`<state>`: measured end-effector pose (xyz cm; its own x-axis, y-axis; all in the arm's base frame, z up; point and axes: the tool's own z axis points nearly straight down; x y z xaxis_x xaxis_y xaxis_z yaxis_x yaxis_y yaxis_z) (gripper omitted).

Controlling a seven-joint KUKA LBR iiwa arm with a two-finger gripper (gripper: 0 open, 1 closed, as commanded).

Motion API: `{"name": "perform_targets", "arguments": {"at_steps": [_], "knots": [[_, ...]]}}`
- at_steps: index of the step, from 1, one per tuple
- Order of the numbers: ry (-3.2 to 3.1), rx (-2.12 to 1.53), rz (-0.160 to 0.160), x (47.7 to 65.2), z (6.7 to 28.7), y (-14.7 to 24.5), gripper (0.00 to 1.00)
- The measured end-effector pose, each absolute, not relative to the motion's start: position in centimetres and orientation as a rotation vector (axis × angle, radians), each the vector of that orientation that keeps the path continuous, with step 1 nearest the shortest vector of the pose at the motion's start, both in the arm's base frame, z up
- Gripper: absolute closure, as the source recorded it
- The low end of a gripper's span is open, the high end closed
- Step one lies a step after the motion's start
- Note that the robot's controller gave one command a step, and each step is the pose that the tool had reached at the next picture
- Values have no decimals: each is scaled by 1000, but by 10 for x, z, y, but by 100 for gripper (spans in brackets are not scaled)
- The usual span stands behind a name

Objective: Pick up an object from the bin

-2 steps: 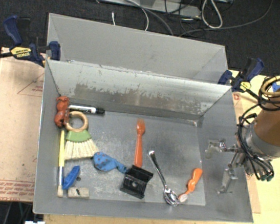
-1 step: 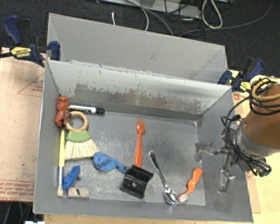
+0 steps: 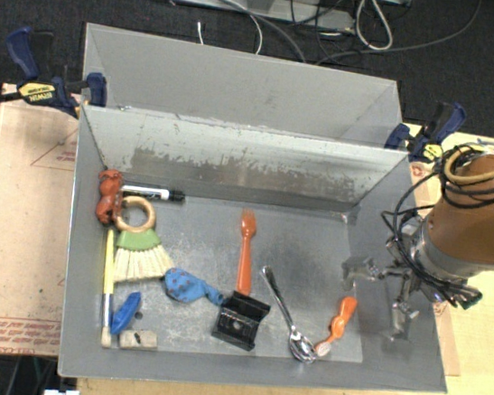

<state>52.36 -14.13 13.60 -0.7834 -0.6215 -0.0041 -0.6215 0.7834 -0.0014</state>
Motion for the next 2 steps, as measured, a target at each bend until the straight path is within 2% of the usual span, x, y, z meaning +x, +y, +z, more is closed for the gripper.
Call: {"name": "perform_targets", "arguments": {"at_steps": [1, 2], "knots": [[2841, -1307, 38, 532, 68, -135, 0], [2750, -1484, -4, 544, 70, -136, 100]]}}
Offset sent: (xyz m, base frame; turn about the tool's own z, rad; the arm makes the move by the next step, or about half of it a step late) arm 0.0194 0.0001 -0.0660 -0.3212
